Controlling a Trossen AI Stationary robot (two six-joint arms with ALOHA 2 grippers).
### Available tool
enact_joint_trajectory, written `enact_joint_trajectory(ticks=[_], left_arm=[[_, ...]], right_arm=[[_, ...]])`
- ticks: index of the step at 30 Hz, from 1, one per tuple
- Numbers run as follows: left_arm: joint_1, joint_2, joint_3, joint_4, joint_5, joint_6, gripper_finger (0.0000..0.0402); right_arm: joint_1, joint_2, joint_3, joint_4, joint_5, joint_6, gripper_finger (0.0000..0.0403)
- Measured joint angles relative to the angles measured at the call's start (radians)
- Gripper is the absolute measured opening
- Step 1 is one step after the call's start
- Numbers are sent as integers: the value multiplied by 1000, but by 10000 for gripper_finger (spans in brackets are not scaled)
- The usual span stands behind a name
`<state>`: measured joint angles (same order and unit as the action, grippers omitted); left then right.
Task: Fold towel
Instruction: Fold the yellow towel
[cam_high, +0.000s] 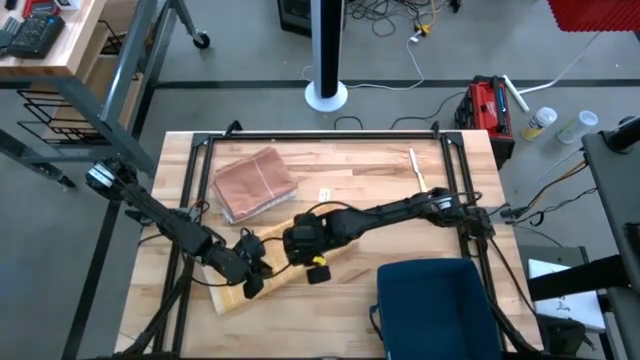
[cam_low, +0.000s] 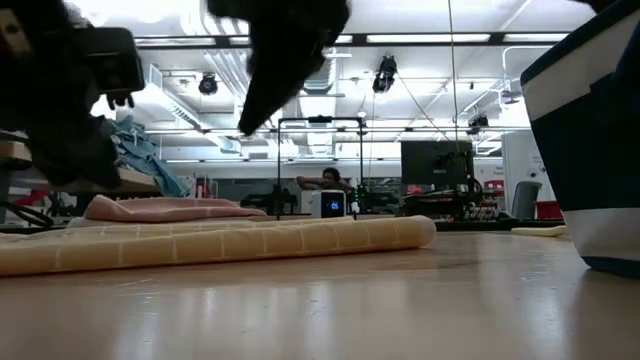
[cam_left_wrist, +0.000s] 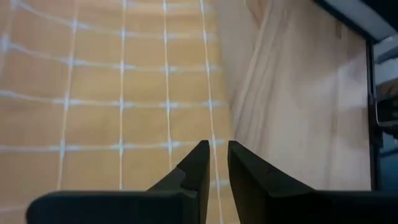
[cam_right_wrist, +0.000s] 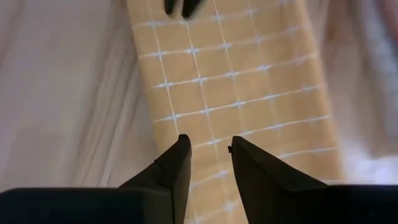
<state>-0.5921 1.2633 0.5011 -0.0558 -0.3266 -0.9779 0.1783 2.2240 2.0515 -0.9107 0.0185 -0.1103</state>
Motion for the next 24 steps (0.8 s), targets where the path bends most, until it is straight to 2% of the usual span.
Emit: enact_joint_trajectory(ticks=[4,7,10,12,15,20,24], left_arm=[[17,0,27,-8,-14,2,45],[29,0,42,-15,-35,22,40],[40,0,57,-13,-142,72,37],[48,0,64,-11,-233,108,37],[52,0,73,-8,-320,131,41],[51,1,61,20,-319,128,47],[55,17,55,115,-319,164,45]], right_arm=[[-4,-84,-43,40,-19,-70,115],[-15,-155,-117,112,-121,-82,116],[-31,-240,-255,249,-255,-77,112],[-43,-281,-362,355,-307,-56,108],[-62,-336,-498,416,-301,-3,101],[-100,-402,-639,480,-200,108,91],[-114,-418,-715,514,-200,188,85]])
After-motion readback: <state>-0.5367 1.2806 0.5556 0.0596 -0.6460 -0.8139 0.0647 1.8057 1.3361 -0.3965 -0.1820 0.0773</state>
